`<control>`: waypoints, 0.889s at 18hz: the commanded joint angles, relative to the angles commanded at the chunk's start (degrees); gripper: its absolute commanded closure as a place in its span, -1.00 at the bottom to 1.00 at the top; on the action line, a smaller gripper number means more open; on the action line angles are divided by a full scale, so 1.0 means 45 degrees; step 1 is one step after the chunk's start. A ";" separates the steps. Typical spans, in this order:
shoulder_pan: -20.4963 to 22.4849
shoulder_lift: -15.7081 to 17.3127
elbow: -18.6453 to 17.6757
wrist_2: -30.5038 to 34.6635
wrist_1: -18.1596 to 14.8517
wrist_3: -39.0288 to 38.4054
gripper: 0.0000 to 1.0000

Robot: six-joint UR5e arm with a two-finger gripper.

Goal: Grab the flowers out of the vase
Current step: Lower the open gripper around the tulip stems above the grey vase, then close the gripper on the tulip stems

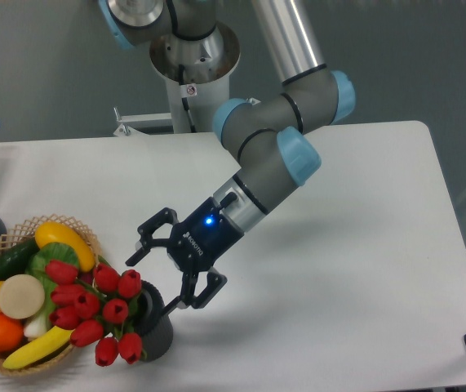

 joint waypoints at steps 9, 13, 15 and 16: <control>-0.0371 -0.0353 0.0274 0.0078 0.0059 0.0000 -0.99; -0.0391 -0.0392 0.0255 0.0234 0.0059 -0.0175 -0.34; -0.0410 -0.0372 0.0255 0.0429 0.0059 -0.0332 0.31; -0.0410 -0.0372 0.0255 0.0449 0.0059 -0.0332 0.65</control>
